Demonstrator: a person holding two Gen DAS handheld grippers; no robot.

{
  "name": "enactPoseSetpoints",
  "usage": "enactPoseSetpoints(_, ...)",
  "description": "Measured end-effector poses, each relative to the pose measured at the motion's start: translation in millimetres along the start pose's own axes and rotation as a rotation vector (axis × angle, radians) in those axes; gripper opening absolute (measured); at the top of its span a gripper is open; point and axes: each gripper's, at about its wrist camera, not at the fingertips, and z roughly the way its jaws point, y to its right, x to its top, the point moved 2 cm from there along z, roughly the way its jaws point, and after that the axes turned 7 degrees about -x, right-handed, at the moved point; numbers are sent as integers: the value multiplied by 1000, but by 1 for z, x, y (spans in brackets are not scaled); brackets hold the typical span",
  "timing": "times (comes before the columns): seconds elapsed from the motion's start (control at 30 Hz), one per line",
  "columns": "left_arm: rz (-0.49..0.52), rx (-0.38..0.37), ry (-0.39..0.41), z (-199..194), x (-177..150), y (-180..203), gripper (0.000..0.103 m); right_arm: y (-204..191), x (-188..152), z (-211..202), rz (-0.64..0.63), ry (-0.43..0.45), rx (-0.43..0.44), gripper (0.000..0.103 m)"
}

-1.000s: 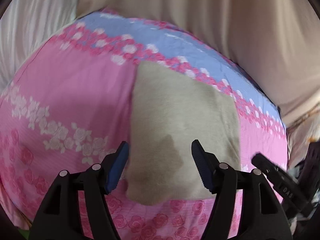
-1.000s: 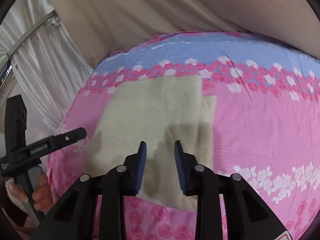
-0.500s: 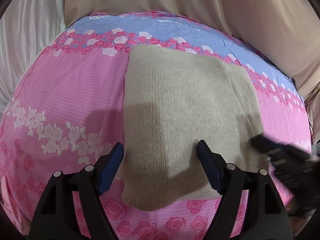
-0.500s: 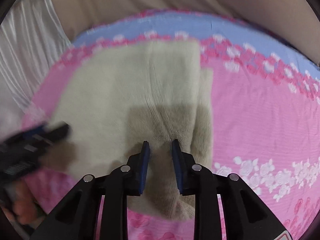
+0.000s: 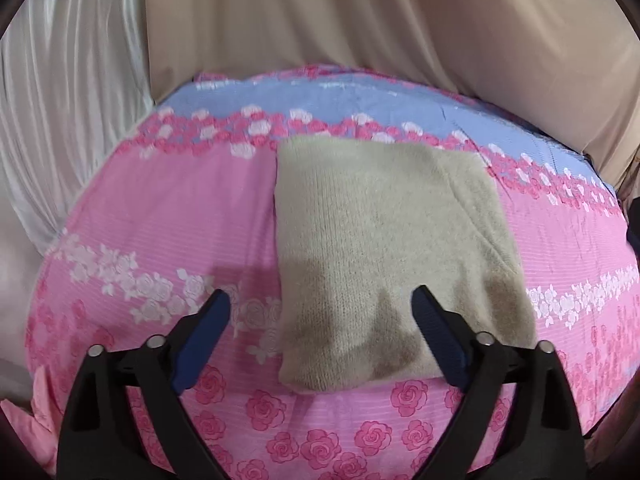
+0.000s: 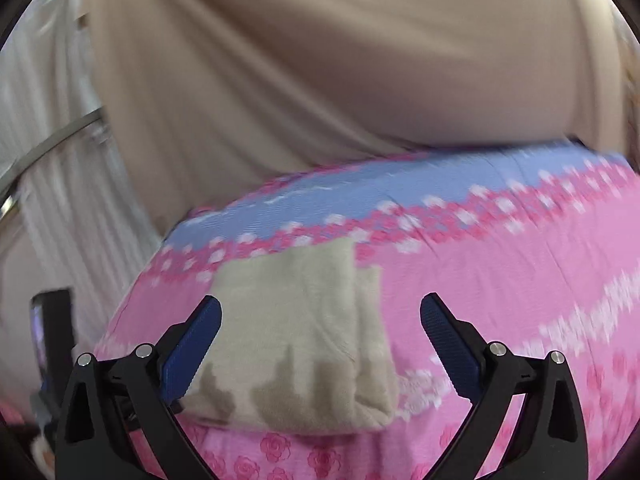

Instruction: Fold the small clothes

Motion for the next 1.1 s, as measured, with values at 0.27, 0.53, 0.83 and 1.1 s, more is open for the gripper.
enactPoseSetpoints(0.27, 62, -12, 33, -11, -11, 17, 95, -3, -40, 12, -75, -126, -46, 98)
enactPoseSetpoints(0.53, 25, -5, 2, -9, -29, 20, 95, -17, -72, 14, -172, -174, -126, 98)
enactPoseSetpoints(0.83, -7, 13, 6, -13, -36, 17, 94, -20, -79, 10, -187, -182, -154, 98)
enactPoseSetpoints(1.1, 2, 39, 12, -16, -37, 18, 94, -20, -81, 8, -187, -182, -151, 98)
